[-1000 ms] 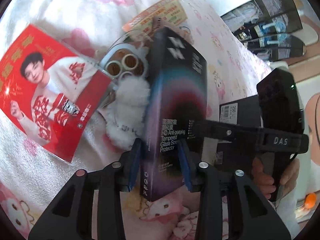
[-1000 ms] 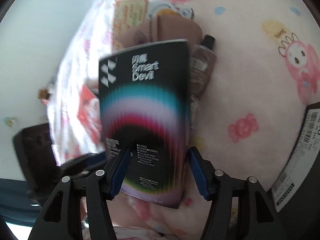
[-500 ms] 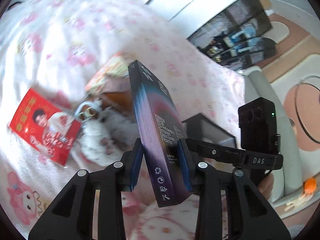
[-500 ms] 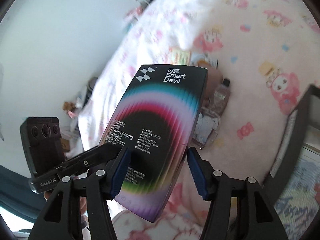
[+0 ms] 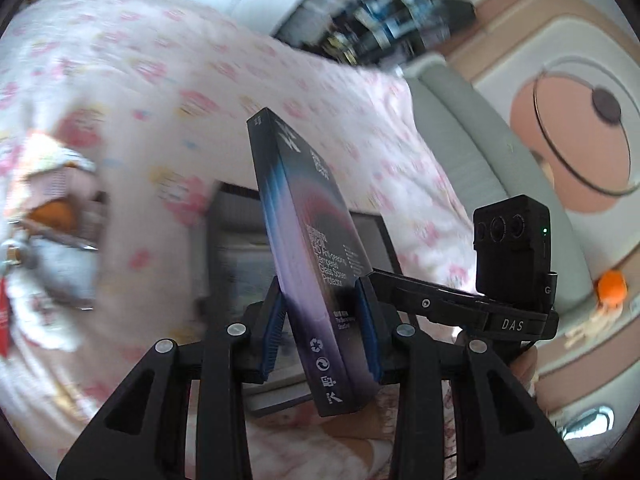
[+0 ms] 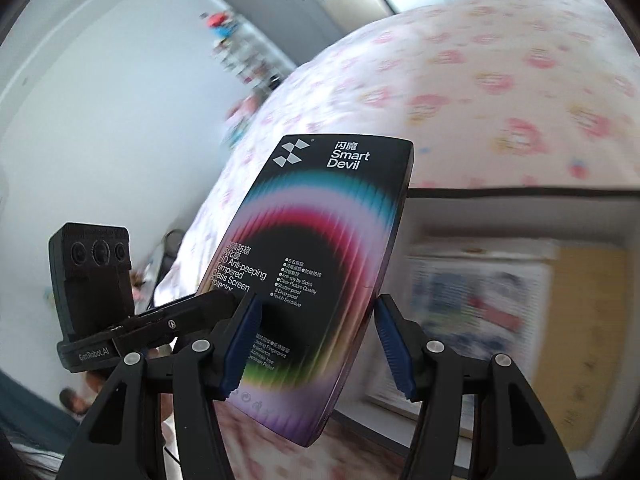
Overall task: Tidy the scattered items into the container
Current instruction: 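Lift the Smart Devil box with the right gripper toward the open box, then lower the Smart Devil box beside the bead-art kit and open the right gripper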
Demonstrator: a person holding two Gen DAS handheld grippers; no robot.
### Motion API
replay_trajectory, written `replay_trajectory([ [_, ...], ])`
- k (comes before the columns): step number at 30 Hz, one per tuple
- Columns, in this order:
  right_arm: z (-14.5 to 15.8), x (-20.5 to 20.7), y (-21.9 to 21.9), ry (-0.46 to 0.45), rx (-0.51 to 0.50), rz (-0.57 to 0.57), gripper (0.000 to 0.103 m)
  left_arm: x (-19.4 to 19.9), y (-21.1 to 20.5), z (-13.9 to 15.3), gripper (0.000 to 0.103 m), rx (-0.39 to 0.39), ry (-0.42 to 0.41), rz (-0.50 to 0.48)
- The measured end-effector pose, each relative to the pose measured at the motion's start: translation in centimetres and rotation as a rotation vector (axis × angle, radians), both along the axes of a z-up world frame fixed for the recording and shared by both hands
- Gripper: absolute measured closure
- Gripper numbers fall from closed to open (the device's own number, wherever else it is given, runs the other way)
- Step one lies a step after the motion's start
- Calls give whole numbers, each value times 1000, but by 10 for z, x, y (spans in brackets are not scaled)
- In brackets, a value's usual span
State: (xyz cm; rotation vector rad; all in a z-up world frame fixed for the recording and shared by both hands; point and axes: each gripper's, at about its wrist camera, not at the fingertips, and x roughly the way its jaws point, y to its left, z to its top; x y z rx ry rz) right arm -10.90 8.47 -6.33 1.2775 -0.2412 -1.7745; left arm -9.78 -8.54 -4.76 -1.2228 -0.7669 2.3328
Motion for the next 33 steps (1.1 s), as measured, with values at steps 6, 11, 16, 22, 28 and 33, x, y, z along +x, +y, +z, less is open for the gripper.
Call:
replay_trajectory([
  [6, -29, -28, 67, -8, 96, -107, 48, -43, 74, -32, 68, -16, -116, -145],
  [11, -48, -45, 91, -59, 144, -121, 48, -55, 108, -58, 68, -89, -201, -210],
  [16, -63, -60, 97, -54, 194, -118, 48, -62, 131, -78, 65, -172, -277, -252],
  [22, -68, -64, 81, 18, 256, -109, 48, -68, 130, -99, 61, -164, -347, -240],
  [28, -75, -68, 62, 37, 289, -100, 49, -65, 124, -108, 61, -151, -385, -220],
  [33, -81, -65, 56, 46, 291, -85, 49, -59, 119, -111, 68, -164, -401, -203],
])
